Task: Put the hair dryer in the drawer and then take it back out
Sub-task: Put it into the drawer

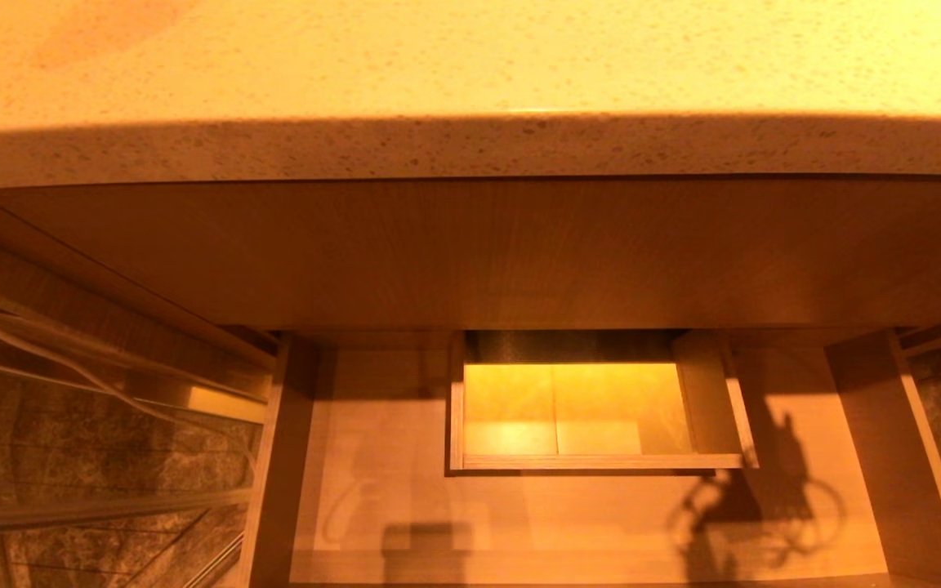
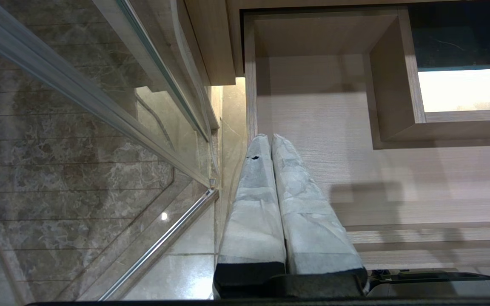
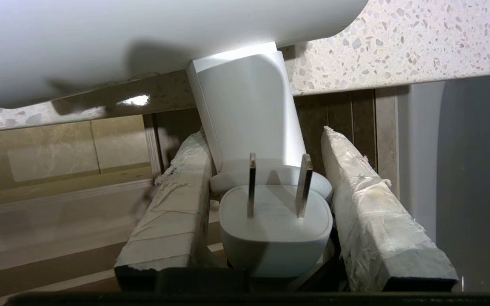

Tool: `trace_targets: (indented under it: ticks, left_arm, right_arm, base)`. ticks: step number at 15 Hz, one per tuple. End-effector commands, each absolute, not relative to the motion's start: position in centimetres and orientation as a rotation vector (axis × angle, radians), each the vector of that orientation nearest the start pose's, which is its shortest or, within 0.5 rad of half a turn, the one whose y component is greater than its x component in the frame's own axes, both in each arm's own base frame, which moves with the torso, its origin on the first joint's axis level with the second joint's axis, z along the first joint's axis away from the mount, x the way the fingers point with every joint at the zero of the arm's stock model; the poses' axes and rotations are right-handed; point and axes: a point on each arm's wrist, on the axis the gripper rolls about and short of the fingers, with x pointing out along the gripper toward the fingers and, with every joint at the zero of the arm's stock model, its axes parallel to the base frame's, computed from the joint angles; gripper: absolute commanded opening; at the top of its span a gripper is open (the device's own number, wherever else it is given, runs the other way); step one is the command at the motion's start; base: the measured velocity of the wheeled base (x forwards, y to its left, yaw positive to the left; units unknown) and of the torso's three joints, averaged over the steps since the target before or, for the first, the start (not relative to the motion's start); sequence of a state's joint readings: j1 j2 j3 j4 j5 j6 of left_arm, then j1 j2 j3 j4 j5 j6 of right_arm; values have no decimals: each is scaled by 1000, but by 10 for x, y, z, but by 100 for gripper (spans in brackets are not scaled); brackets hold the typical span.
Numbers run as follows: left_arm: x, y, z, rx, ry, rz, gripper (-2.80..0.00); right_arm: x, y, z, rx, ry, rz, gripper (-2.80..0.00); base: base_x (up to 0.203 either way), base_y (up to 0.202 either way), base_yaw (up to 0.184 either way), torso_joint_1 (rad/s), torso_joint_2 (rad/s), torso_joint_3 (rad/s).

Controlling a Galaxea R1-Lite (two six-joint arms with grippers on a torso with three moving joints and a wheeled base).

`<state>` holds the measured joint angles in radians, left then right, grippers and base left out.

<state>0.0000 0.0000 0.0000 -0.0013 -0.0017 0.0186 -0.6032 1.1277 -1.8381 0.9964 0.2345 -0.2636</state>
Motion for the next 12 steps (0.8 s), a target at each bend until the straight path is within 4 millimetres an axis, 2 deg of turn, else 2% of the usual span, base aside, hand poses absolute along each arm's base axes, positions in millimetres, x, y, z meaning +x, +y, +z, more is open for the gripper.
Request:
trace_targets:
  ticks: [1,4,12]
  left_arm:
    - [-23,0,75,19,0,-2,-280]
    - [-23,0,75,18,0,-2,-280]
    - [-23,0,75,18,0,-2,-280]
  right_arm:
    - [46,-25,413,-142,312,-326,-280]
    - [46,-25,414,-147,302,-327,-280]
    - [46,-25,414,-146,304,-327,-280]
  base:
    - [0,0,0,0,0,0]
    - [0,0,0,-248,91,-171]
    - [0,0,0,-433,70,-353]
